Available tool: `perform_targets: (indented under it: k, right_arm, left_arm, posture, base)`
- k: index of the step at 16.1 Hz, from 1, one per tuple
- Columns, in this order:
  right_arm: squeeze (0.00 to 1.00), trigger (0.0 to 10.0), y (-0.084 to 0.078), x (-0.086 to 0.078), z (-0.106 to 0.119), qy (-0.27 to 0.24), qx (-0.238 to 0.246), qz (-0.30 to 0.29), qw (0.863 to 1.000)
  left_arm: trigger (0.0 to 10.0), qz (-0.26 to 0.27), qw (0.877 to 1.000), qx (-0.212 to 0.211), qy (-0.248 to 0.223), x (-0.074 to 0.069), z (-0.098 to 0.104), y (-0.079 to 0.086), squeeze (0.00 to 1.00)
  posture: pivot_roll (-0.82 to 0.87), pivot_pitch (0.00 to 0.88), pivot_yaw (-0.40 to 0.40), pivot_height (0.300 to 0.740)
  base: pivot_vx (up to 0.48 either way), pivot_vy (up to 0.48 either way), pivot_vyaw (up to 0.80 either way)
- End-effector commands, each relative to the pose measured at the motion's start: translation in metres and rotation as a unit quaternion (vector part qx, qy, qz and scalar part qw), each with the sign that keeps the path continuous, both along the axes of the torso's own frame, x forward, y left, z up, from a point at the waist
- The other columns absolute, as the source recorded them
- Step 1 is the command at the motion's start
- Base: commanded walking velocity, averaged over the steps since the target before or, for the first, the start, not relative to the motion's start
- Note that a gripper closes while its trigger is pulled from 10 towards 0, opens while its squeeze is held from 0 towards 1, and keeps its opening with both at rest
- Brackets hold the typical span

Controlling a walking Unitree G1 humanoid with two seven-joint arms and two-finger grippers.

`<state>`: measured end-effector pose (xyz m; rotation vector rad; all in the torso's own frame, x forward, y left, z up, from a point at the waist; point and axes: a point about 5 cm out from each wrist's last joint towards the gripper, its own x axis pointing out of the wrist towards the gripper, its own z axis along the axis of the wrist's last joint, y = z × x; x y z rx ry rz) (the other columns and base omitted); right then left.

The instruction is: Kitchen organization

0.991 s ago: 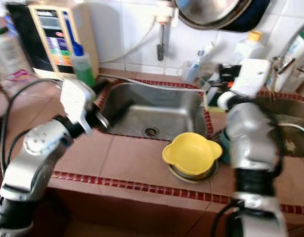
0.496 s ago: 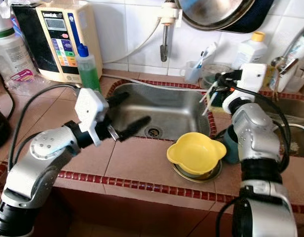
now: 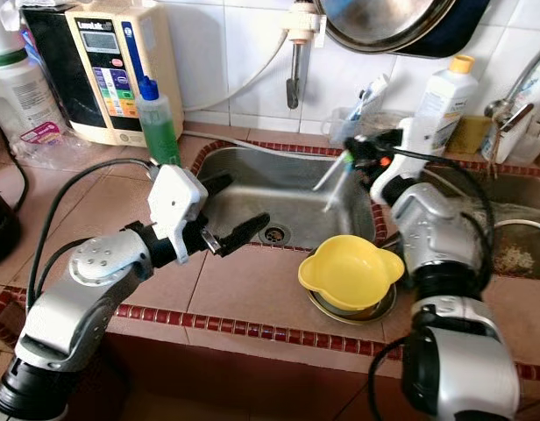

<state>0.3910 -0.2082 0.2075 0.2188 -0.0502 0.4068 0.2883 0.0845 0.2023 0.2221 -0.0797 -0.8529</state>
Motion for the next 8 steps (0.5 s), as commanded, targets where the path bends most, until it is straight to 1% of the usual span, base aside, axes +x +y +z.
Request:
perform_targets:
  k: [1,3,5,6,8]
  right_arm:
    - [0.00,10.0,0.005,0.003,0.006,-0.009,0.008,0.011,1.000]
    - [0.00,10.0,0.012,0.004,0.001,-0.003,0.031,0.028,0.999]
    - [0.00,10.0,0.015,0.004,-0.003,0.000,0.039,0.036,0.999]
    - [0.00,10.0,0.015,0.004,-0.011,0.022,0.062,0.027,0.997]
    - [0.00,10.0,0.015,0.003,-0.019,0.033,0.062,0.026,0.997]
  left_arm:
    - [10.0,-0.003,1.000,0.016,0.004,0.000,-0.002,-0.002,0.00]
    - [10.0,-0.015,1.000,0.012,0.010,-0.005,-0.002,-0.005,0.00]
    - [10.0,-0.020,1.000,0.013,0.017,-0.008,-0.002,-0.005,0.00]
    - [10.0,-0.020,0.999,0.022,0.021,-0.009,-0.005,-0.004,0.00]
    - [10.0,-0.026,0.999,0.021,0.023,-0.012,-0.005,-0.004,0.00]
  posture:
    - [-0.04,0.022,0.035,0.740]
    - [-0.03,0.038,0.042,0.740]
    - [-0.02,0.049,0.047,0.740]
    - [-0.02,0.055,0.051,0.740]
    - [-0.02,0.060,0.053,0.740]
  base:
    - [0.000,0.000,0.00]
    - [0.000,0.000,0.00]
    - [0.000,0.000,0.00]
    - [0.000,0.000,0.00]
    - [0.000,0.000,0.00]
